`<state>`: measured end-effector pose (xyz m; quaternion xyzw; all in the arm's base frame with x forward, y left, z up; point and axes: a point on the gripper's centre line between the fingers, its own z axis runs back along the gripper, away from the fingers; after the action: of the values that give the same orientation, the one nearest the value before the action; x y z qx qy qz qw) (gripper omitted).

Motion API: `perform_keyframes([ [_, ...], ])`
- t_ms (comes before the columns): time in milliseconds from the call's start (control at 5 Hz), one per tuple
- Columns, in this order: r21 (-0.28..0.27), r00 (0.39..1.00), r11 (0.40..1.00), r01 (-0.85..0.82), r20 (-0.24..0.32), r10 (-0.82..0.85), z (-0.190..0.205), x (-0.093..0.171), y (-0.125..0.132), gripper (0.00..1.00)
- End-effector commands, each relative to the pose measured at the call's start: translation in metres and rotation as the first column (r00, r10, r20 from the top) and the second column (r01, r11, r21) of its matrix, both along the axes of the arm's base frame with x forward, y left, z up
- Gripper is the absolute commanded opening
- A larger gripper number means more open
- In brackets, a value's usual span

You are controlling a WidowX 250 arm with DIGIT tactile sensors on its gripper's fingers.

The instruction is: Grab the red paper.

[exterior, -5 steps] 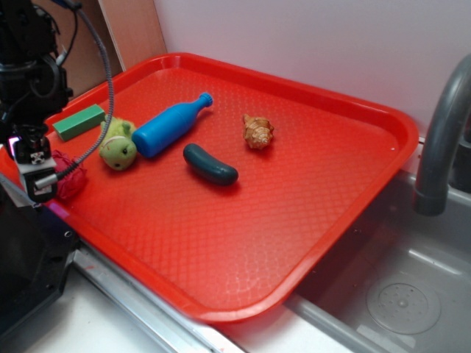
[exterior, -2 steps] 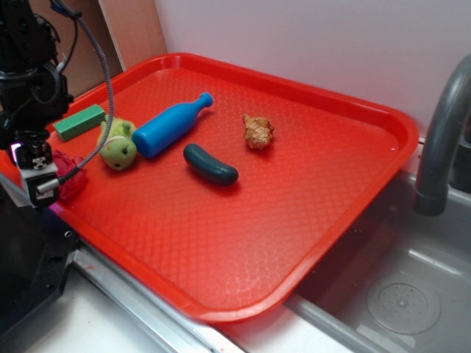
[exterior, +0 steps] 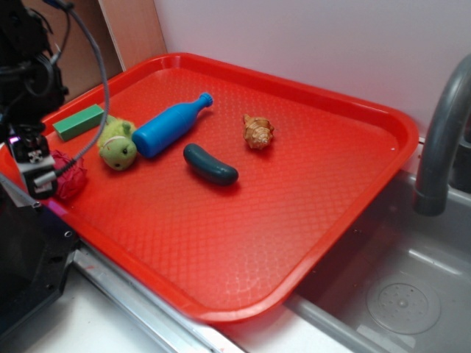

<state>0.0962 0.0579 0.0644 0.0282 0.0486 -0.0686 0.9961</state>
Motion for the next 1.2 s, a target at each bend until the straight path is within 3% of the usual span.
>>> perform_keyframes([
  [0,0.03,0.998,0.999,0.033,0.046,-0.034,0.006,0.009,0.005,1.0],
  [400,-0.046,0.985,0.987,0.154,0.08,-0.15,-0.031,0.03,0.005,1.0],
  [600,-0.088,0.986,0.983,0.163,0.043,-0.16,-0.051,0.03,-0.002,1.0],
  [800,-0.091,0.989,0.985,0.148,0.038,-0.145,-0.052,0.027,-0.006,0.0],
  [1000,-0.089,0.996,0.992,0.086,0.019,-0.085,-0.026,0.031,-0.01,0.0],
])
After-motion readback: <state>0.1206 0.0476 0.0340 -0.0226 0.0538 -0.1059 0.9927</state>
